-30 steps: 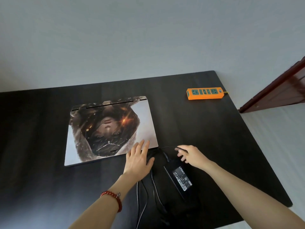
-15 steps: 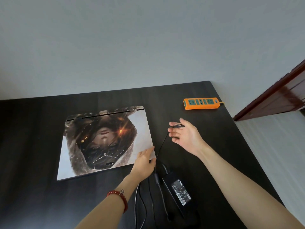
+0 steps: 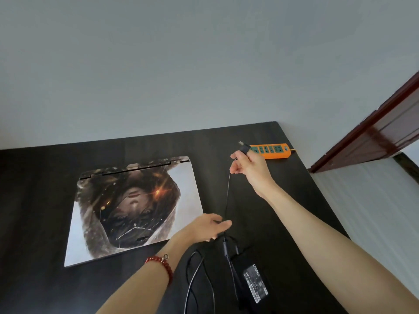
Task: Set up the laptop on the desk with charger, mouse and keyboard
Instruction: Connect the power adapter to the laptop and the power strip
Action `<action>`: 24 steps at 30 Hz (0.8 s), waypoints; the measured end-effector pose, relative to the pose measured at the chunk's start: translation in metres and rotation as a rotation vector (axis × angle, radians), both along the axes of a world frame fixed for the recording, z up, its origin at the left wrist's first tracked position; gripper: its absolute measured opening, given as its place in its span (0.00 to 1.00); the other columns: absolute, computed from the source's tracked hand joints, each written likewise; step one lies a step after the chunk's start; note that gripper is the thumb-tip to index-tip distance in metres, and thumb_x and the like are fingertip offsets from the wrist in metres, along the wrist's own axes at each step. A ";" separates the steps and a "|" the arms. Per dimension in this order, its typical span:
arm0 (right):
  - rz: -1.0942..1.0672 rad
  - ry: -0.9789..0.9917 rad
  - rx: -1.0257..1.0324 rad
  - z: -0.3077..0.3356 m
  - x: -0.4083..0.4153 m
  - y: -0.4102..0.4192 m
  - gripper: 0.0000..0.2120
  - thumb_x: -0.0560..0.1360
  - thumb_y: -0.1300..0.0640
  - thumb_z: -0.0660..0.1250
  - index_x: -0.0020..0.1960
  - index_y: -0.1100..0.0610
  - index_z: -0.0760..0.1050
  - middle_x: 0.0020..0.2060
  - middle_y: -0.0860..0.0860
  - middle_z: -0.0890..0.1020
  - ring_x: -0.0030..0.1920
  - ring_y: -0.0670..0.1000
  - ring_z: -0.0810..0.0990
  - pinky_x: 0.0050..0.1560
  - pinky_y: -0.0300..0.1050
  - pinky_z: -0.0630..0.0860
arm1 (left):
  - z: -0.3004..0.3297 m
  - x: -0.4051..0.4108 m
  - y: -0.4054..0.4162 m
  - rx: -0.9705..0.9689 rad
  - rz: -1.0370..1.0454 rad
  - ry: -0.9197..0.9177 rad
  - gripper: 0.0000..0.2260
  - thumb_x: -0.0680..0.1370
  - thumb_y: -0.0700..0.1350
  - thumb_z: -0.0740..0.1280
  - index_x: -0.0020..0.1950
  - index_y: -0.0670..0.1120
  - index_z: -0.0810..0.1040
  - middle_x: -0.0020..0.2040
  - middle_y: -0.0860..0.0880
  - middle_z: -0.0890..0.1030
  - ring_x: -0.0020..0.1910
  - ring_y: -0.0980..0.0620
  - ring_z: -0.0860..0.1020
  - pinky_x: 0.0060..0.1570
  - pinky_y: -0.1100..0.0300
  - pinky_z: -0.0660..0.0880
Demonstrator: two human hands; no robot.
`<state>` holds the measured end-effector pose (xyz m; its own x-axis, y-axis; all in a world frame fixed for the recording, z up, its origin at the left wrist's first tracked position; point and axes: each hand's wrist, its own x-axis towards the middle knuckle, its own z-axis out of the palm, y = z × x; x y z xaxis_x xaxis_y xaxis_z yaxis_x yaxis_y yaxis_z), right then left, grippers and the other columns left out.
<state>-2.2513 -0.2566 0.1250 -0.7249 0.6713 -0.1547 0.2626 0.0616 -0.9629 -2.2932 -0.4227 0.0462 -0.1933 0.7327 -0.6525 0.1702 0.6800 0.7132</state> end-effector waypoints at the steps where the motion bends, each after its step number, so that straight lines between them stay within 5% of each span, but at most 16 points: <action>1: -0.058 0.011 -0.018 -0.001 0.006 0.002 0.11 0.79 0.58 0.57 0.42 0.54 0.75 0.29 0.50 0.80 0.32 0.44 0.80 0.40 0.39 0.77 | -0.005 0.009 -0.004 -0.023 -0.053 0.046 0.19 0.77 0.56 0.61 0.60 0.43 0.73 0.46 0.46 0.81 0.40 0.50 0.80 0.40 0.62 0.75; 4: -0.161 0.044 -0.075 -0.007 0.012 0.008 0.09 0.79 0.58 0.57 0.44 0.54 0.75 0.32 0.52 0.81 0.38 0.49 0.82 0.47 0.42 0.78 | -0.014 0.020 -0.009 0.013 0.027 0.110 0.10 0.79 0.47 0.59 0.45 0.41 0.74 0.36 0.46 0.78 0.32 0.49 0.78 0.32 0.62 0.75; 7: -0.170 0.036 -0.041 -0.011 0.011 0.012 0.07 0.79 0.58 0.58 0.49 0.56 0.74 0.35 0.51 0.81 0.42 0.47 0.82 0.50 0.40 0.77 | -0.017 0.010 -0.011 0.086 0.036 0.367 0.11 0.80 0.44 0.58 0.48 0.41 0.77 0.46 0.44 0.81 0.44 0.48 0.78 0.45 0.60 0.72; 10: -0.152 -0.060 0.005 -0.021 0.018 0.014 0.08 0.79 0.57 0.58 0.53 0.57 0.74 0.38 0.49 0.82 0.44 0.45 0.81 0.51 0.39 0.76 | -0.012 0.004 -0.017 0.203 0.038 0.369 0.11 0.80 0.43 0.57 0.50 0.42 0.78 0.48 0.46 0.82 0.41 0.53 0.76 0.37 0.73 0.67; 14: -0.263 -0.124 0.040 -0.028 0.037 0.017 0.09 0.79 0.57 0.58 0.52 0.58 0.76 0.41 0.52 0.82 0.48 0.48 0.80 0.56 0.44 0.74 | 0.002 0.001 -0.027 0.338 0.101 0.343 0.11 0.80 0.41 0.58 0.48 0.41 0.79 0.43 0.50 0.80 0.43 0.51 0.77 0.44 0.67 0.68; 19: -0.279 -0.117 0.261 -0.016 0.043 0.004 0.10 0.77 0.54 0.61 0.38 0.52 0.74 0.34 0.47 0.73 0.35 0.45 0.72 0.38 0.36 0.66 | 0.027 -0.001 -0.040 0.444 0.242 0.305 0.10 0.80 0.38 0.59 0.51 0.37 0.79 0.41 0.50 0.78 0.37 0.60 0.72 0.41 0.70 0.66; 21: -0.304 -0.095 0.334 -0.004 0.036 0.002 0.10 0.78 0.54 0.60 0.41 0.56 0.74 0.39 0.49 0.73 0.37 0.44 0.73 0.37 0.33 0.65 | 0.041 -0.012 -0.042 0.502 0.293 0.337 0.09 0.79 0.36 0.59 0.50 0.36 0.79 0.38 0.52 0.76 0.33 0.66 0.71 0.36 0.77 0.65; 24: -0.258 -0.014 0.297 0.014 0.026 -0.005 0.11 0.79 0.56 0.58 0.40 0.59 0.71 0.37 0.54 0.77 0.38 0.48 0.77 0.37 0.35 0.72 | 0.060 -0.030 -0.046 0.559 0.345 0.402 0.09 0.79 0.35 0.59 0.46 0.37 0.79 0.31 0.55 0.72 0.27 0.65 0.70 0.31 0.74 0.64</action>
